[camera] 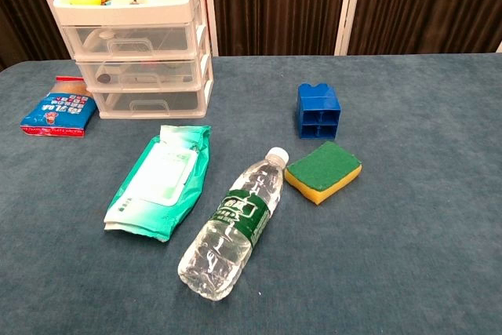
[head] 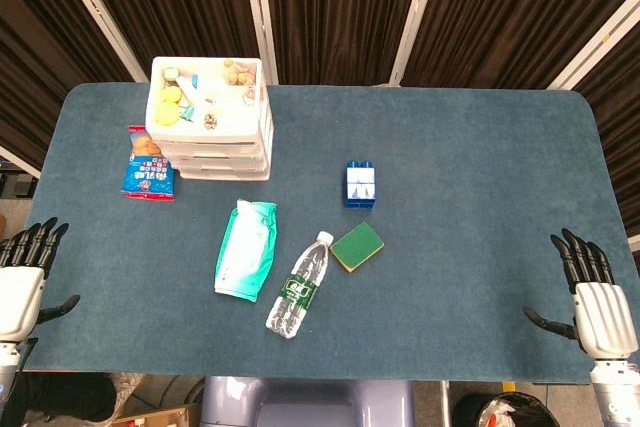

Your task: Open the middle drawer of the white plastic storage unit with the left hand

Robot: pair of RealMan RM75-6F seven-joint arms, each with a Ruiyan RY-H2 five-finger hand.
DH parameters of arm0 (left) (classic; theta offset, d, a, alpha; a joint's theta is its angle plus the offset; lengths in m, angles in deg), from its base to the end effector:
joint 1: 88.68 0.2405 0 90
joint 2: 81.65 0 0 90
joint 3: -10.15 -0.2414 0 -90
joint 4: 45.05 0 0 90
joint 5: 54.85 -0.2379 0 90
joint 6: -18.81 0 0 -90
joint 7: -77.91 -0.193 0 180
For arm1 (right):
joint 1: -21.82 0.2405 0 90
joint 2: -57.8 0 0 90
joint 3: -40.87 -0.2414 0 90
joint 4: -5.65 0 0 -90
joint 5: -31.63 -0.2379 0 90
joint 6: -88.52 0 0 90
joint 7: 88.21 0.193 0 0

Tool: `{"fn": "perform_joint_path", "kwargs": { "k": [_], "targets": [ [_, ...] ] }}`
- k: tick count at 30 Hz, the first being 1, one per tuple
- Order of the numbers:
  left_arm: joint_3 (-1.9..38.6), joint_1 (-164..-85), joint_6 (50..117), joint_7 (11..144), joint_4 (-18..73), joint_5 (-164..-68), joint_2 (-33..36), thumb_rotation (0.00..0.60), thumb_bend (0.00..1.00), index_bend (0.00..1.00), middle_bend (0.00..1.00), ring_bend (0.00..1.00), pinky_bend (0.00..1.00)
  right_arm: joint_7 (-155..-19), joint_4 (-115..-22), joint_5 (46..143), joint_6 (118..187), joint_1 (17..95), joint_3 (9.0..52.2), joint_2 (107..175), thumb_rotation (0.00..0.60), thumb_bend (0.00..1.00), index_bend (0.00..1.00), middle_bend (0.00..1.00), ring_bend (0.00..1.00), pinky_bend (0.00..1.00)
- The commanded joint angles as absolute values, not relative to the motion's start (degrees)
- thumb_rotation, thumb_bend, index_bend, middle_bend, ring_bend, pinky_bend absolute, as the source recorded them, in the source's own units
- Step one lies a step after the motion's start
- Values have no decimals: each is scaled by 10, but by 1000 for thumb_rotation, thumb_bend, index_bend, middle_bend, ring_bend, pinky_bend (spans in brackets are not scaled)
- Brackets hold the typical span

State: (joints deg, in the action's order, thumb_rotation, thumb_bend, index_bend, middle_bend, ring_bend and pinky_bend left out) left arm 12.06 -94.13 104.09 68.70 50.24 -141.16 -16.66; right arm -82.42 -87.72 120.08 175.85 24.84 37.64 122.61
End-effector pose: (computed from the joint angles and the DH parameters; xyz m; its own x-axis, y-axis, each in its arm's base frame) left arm -0.2928 0.2291 0.1138 0.4818 0.0125 0.8762 0.8760 -0.0307 -0.4813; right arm -0.2990 -0.2224 0.1262 0.2740 0.0265 0.9614 -0.9611 -0.0281 0.2747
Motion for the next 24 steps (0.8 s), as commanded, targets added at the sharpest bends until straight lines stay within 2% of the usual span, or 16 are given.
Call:
{"fn": "perform_joint_path", "kwargs": {
  "k": [1, 11, 17, 20, 23, 24],
  "targets": [
    [121, -941, 1041, 688, 502, -1411, -167, 600, 85, 26, 0, 0, 86, -825, -878, 1202, 1759, 248, 377, 1226, 600, 116, 0, 0, 0, 0],
    [120, -942, 1038, 689, 505, -1409, -167, 600, 85, 26, 0, 0, 91, -824, -879, 1200, 1756, 249, 377, 1226, 600, 116, 0, 0, 0, 0],
    [125, -946, 1023, 700, 521, -1392, -170, 600, 95, 16, 3, 2, 186, -820, -880, 1197, 1753, 249, 377, 1224, 600, 115, 0, 0, 0, 0],
    [138, -954, 1015, 718, 537, -1376, -165, 600, 203, 6, 95, 85, 297, -812, -883, 1194, 1753, 248, 377, 1221, 600, 116, 0, 0, 0, 0],
    [163, -969, 996, 737, 561, -1341, -155, 600, 333, 0, 283, 243, 387, -807, -884, 1197, 1754, 248, 377, 1219, 600, 116, 0, 0, 0, 0],
    [172, -976, 989, 738, 566, -1328, -151, 600, 376, 0, 384, 333, 448, -806, -884, 1198, 1753, 248, 378, 1219, 600, 116, 0, 0, 0, 0]
  ]
}}
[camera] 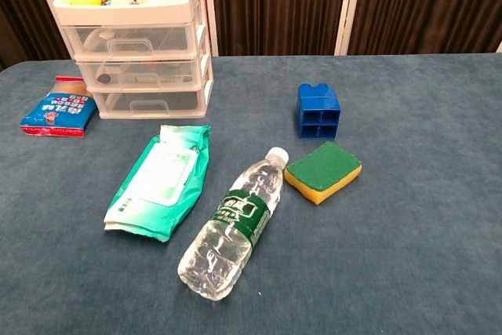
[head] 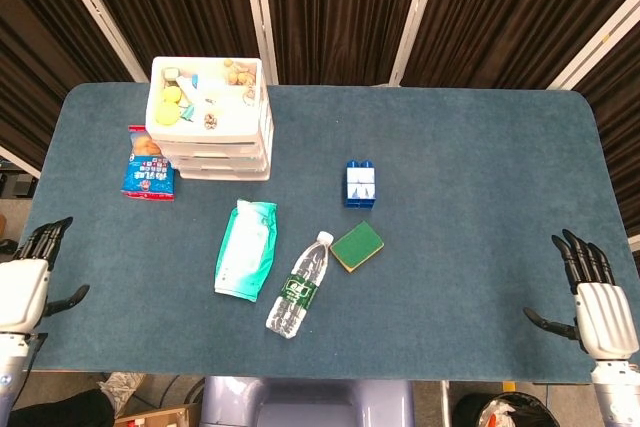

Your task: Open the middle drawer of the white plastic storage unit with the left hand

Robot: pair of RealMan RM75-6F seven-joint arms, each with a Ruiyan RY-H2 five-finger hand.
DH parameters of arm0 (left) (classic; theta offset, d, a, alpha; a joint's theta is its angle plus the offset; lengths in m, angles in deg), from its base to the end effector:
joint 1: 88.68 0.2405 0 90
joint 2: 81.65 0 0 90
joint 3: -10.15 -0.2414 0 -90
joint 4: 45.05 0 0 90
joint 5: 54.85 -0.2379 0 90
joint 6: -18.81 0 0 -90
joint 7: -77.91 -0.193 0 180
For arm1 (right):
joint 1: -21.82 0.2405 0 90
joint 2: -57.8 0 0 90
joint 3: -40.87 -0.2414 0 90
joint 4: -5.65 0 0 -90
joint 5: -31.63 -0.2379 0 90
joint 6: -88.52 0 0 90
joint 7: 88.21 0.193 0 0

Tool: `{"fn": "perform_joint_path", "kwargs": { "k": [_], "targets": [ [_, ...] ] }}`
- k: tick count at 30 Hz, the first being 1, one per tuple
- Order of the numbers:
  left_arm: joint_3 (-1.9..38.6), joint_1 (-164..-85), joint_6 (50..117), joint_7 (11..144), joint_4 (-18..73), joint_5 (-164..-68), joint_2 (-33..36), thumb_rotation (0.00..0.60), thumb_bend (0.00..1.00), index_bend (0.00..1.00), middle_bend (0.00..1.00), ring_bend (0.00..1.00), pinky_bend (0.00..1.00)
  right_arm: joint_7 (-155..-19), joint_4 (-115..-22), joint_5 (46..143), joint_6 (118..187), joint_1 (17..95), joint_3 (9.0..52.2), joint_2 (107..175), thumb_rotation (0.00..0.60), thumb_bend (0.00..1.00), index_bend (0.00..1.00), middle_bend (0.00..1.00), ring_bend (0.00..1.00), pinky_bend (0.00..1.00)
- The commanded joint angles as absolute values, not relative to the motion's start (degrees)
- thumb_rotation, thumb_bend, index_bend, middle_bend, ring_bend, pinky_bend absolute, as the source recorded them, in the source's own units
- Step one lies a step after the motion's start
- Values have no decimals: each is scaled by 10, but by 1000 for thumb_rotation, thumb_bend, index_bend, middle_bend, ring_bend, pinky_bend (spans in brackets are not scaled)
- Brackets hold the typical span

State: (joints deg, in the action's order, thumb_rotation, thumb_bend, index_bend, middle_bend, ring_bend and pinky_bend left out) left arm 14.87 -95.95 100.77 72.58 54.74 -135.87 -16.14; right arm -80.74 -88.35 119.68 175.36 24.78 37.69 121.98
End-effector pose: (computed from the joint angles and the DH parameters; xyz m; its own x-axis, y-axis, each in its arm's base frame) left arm -0.2799 0.2474 0.1069 0.3281 0.0293 0.9442 0.9443 0.0164 -0.3286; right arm -0.2999 -0.2219 0.1273 0.2456 0.0169 0.9692 -0.9691 -0.0202 0.2460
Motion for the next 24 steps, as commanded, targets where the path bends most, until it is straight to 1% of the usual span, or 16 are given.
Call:
{"fn": "perform_joint_path", "kwargs": {
  "k": [1, 2, 3, 4, 6, 7, 9, 13, 17, 24],
  "targets": [
    [186, -987, 979, 739, 572, -1309, -145, 600, 419, 2, 502, 441, 523, -805, -884, 1200, 1753, 248, 378, 1219, 600, 115, 0, 0, 0, 0],
    [196, -995, 970, 741, 577, -1295, -139, 600, 445, 5, 584, 514, 575, -804, -884, 1200, 1753, 248, 378, 1219, 600, 115, 0, 0, 0, 0],
    [203, -1001, 963, 742, 580, -1284, -136, 600, 479, 13, 701, 615, 639, -804, -884, 1200, 1753, 249, 378, 1219, 600, 115, 0, 0, 0, 0],
    [213, -1009, 952, 744, 586, -1266, -132, 600, 504, 25, 796, 697, 689, -803, -885, 1200, 1752, 249, 378, 1218, 600, 115, 0, 0, 0, 0],
    [233, -1028, 921, 754, 605, -1221, -124, 600, 525, 40, 897, 790, 746, -799, -885, 1199, 1750, 250, 378, 1218, 600, 115, 0, 0, 0, 0],
    [245, -1038, 903, 758, 615, -1192, -122, 600, 532, 47, 930, 825, 772, -798, -886, 1198, 1748, 250, 378, 1217, 600, 116, 0, 0, 0, 0],
    [266, -1058, 876, 761, 631, -1138, -116, 600, 550, 54, 961, 871, 808, -794, -886, 1196, 1745, 251, 377, 1216, 600, 116, 0, 0, 0, 0],
    [306, -1102, 831, 762, 648, -1032, -98, 600, 597, 68, 979, 926, 854, -787, -887, 1190, 1736, 255, 376, 1213, 600, 116, 0, 0, 0, 0],
    [337, -1154, 794, 756, 638, -931, -71, 600, 613, 72, 984, 936, 861, -777, -890, 1189, 1732, 257, 375, 1210, 600, 115, 0, 0, 0, 0],
    [363, -1216, 767, 754, 591, -811, -22, 600, 613, 73, 983, 936, 861, -765, -894, 1188, 1728, 258, 377, 1205, 600, 115, 0, 0, 0, 0]
  ]
}}
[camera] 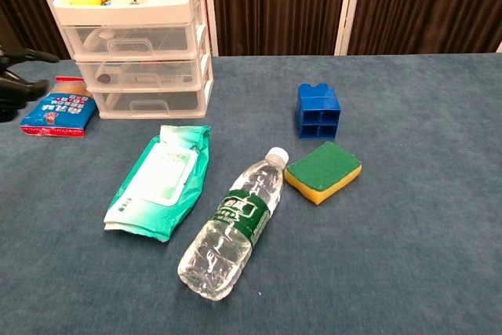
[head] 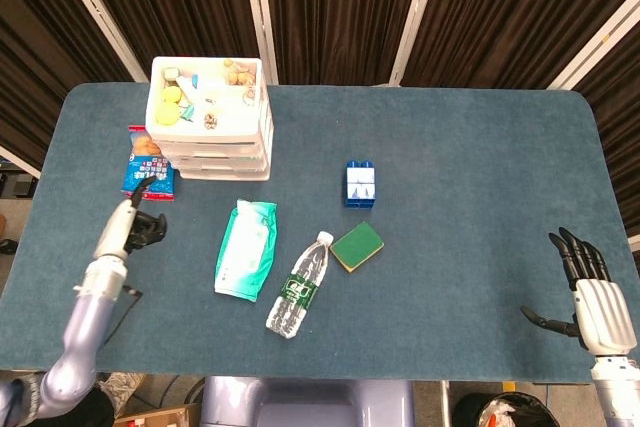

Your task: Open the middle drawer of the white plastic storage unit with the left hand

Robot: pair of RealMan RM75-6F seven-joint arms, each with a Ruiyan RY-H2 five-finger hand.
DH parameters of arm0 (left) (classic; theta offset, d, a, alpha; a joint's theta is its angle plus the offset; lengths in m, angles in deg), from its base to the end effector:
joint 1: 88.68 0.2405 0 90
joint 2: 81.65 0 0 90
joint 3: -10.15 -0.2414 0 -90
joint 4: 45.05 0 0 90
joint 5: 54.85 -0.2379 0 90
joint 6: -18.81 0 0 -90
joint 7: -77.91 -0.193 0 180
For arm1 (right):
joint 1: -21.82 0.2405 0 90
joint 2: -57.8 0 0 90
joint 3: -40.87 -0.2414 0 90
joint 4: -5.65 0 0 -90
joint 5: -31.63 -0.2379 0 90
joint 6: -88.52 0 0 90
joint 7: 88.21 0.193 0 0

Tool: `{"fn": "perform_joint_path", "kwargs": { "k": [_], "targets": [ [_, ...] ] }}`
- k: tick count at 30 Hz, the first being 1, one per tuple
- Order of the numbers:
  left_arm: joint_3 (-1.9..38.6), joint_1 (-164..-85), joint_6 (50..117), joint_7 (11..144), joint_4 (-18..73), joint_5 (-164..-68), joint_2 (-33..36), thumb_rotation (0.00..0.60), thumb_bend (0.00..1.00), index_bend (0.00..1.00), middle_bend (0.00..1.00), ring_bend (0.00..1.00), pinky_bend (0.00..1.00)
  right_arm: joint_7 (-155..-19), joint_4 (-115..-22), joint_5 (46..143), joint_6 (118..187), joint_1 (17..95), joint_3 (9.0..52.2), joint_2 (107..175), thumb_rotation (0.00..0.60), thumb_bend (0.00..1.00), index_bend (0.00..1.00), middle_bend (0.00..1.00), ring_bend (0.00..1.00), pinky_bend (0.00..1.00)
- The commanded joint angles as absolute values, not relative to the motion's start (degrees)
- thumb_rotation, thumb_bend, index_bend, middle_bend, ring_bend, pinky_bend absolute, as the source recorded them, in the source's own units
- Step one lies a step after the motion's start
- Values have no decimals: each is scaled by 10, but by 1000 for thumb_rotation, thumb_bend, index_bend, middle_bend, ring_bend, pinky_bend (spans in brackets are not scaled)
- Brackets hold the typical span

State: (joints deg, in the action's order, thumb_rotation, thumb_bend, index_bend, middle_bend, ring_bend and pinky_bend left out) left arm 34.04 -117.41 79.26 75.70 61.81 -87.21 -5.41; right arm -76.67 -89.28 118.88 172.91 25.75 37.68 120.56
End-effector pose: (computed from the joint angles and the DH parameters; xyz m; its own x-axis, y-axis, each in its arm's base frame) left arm -0.1904 0.3643 0.0230 -0.3848 0.1887 0.9035 0.8938 0.3206 0.3137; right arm -0.3007 -0.2270 0.1268 0.1844 -0.0203 0.9826 -0.9828 -0.0167 0.1841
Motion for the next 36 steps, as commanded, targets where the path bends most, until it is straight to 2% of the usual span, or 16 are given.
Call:
{"fn": "perform_joint_path", "kwargs": {
  "k": [1, 12, 36],
  "targets": [
    [363, -1225, 765, 751, 583, -800, -16, 600, 613, 73, 983, 936, 861, -764, -894, 1188, 1728, 258, 377, 1204, 600, 115, 0, 0, 0, 0],
    [373, -1305, 747, 736, 474, -736, 68, 600, 616, 74, 982, 936, 862, -748, -899, 1185, 1724, 258, 377, 1198, 600, 115, 0, 0, 0, 0],
    [389, -1354, 714, 760, 354, -733, 155, 600, 615, 79, 984, 936, 862, -735, -901, 1181, 1720, 259, 377, 1193, 600, 115, 0, 0, 0, 0]
  ]
}}
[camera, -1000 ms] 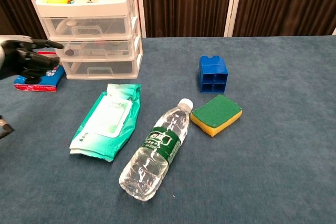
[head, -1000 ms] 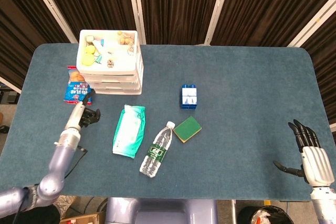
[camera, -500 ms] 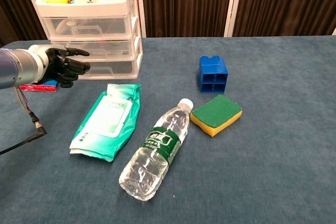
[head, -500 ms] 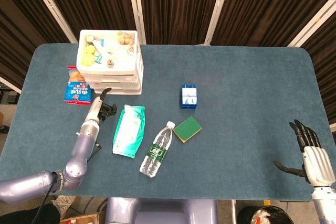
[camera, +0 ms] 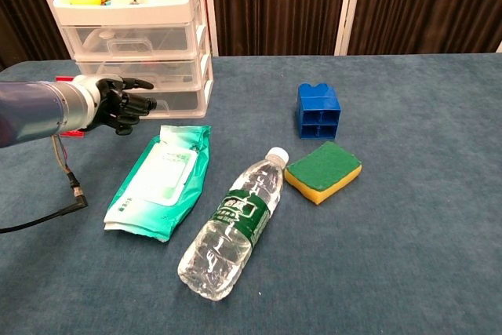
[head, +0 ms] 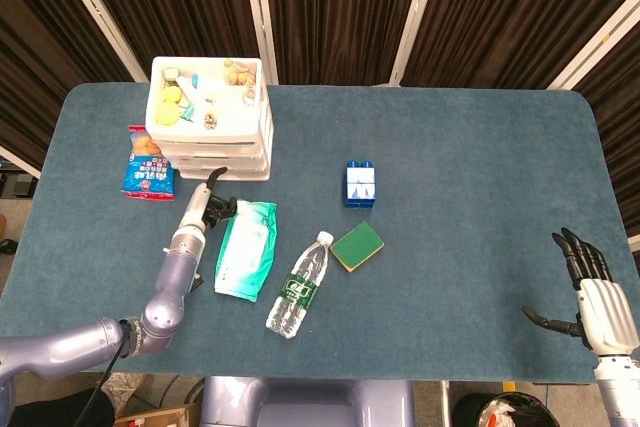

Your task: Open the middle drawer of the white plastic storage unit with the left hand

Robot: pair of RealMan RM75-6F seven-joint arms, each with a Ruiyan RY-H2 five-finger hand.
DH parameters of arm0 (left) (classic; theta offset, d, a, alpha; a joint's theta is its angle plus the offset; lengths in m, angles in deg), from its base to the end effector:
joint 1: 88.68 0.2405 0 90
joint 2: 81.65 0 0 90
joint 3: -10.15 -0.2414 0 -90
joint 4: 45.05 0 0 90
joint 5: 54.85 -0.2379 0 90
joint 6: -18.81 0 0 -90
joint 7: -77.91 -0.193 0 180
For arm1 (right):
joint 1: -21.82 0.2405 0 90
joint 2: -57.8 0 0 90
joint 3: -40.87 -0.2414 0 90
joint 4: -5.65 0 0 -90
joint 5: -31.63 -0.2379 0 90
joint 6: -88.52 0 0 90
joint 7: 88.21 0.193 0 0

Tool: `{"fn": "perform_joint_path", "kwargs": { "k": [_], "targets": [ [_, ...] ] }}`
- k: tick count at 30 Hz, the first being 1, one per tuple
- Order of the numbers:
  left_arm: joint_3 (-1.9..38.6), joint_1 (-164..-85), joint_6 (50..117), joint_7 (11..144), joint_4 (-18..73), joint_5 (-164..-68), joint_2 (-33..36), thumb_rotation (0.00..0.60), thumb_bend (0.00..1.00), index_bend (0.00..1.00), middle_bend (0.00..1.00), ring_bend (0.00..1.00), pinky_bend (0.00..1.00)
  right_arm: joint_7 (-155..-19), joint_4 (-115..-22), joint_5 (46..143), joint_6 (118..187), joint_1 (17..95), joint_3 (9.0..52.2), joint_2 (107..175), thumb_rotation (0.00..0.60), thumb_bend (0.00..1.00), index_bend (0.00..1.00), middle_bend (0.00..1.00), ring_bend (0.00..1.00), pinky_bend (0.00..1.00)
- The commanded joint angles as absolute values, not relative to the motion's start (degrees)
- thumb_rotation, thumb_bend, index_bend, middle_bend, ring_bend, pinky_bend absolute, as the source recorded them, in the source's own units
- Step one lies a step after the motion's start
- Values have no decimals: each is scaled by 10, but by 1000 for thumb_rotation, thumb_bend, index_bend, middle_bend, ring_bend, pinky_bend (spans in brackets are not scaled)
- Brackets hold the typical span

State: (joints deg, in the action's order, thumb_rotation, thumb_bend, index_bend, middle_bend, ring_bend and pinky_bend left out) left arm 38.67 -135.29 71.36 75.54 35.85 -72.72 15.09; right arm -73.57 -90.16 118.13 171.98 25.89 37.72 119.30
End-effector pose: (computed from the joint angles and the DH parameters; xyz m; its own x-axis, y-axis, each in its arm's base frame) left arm -0.1361 0.4319 -0.0750 -0.5245 0.2371 0.8177 0.8204 0.3974 0.4110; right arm -0.3026 -0.2274 0.1300 0.1364 -0.0337 0.9901 -0.9907 -0.0017 0.1364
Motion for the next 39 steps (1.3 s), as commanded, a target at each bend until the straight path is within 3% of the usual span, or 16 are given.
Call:
{"fn": "perform_joint_path", "kwargs": {
  "k": [1, 39],
  "targets": [
    [389, -1354, 713, 762, 352, -735, 157, 600, 616, 82, 984, 936, 862, -735, -901, 1181, 1720, 259, 377, 1193, 600, 115, 0, 0, 0, 0],
    [386, -1346, 688, 795, 324, -791, 184, 600, 617, 147, 984, 937, 861, -737, -902, 1179, 1719, 258, 377, 1193, 600, 116, 0, 0, 0, 0]
  ]
}}
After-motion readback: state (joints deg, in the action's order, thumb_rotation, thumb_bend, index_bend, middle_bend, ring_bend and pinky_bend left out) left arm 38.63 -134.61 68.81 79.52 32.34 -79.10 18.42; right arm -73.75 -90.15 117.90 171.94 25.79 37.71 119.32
